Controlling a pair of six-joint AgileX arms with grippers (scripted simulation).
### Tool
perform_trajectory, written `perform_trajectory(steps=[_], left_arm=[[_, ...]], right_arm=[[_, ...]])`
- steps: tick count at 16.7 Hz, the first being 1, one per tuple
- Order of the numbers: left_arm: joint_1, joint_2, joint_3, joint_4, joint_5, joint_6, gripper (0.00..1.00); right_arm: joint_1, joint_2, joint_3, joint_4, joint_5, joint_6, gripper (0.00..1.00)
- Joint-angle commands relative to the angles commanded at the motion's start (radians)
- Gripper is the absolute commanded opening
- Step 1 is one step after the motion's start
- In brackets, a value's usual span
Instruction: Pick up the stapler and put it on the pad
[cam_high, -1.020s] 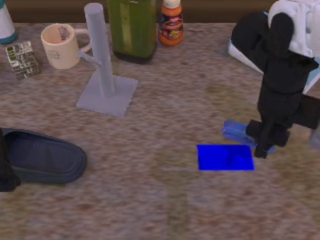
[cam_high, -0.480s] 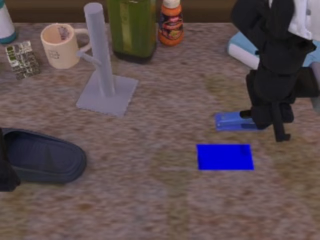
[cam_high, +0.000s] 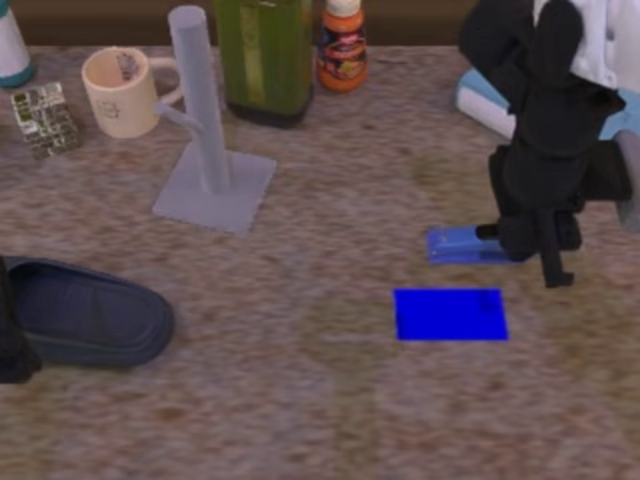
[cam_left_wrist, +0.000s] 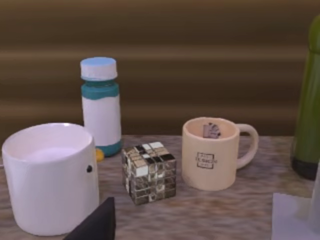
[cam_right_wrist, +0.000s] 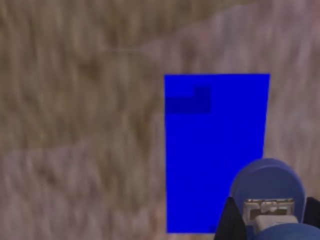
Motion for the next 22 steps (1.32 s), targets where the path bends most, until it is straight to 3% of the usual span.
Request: perform_trajectory(steps=[7, 12, 22], left_arm=[[0.0, 0.0, 0.0, 0.0, 0.0, 0.0, 1.0], [0.0, 0.0, 0.0, 0.0, 0.0, 0.0, 1.0], [0.0, 0.0, 0.0, 0.0, 0.0, 0.0, 1.0]], right_arm=[[0.027, 0.119, -0.16, 0.279, 0.001, 0.023, 0.0], [0.028, 0.131, -0.174, 0.299, 0.002, 0.026, 0.0], [0.028, 0.131, -0.174, 0.299, 0.002, 0.026, 0.75]])
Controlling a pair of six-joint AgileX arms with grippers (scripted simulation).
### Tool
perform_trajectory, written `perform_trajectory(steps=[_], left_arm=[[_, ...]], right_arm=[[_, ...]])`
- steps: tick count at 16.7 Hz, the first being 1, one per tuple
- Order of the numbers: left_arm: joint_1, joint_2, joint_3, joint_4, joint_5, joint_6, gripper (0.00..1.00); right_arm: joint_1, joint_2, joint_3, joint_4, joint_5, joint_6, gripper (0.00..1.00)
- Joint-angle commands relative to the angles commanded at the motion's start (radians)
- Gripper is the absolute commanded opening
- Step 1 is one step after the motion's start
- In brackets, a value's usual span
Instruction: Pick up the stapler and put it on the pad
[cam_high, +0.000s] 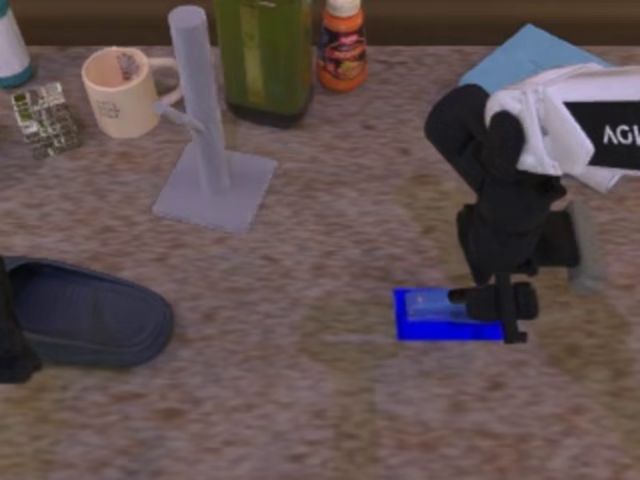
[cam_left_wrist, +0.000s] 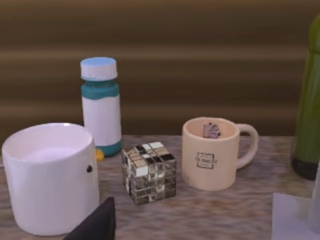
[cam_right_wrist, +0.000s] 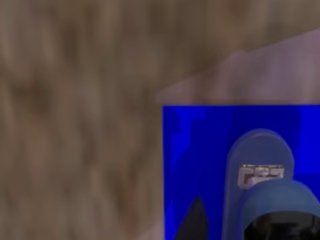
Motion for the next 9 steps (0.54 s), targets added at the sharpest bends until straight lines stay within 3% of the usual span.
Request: perform_trajectory(steps=[3, 9], left_arm=[[0.0, 0.0, 0.0, 0.0, 0.0, 0.0, 1.0], [0.0, 0.0, 0.0, 0.0, 0.0, 0.0, 1.0]], right_arm=[[0.0, 0.0, 0.0, 0.0, 0.0, 0.0, 0.98], [0.0, 0.0, 0.0, 0.0, 0.0, 0.0, 1.0]])
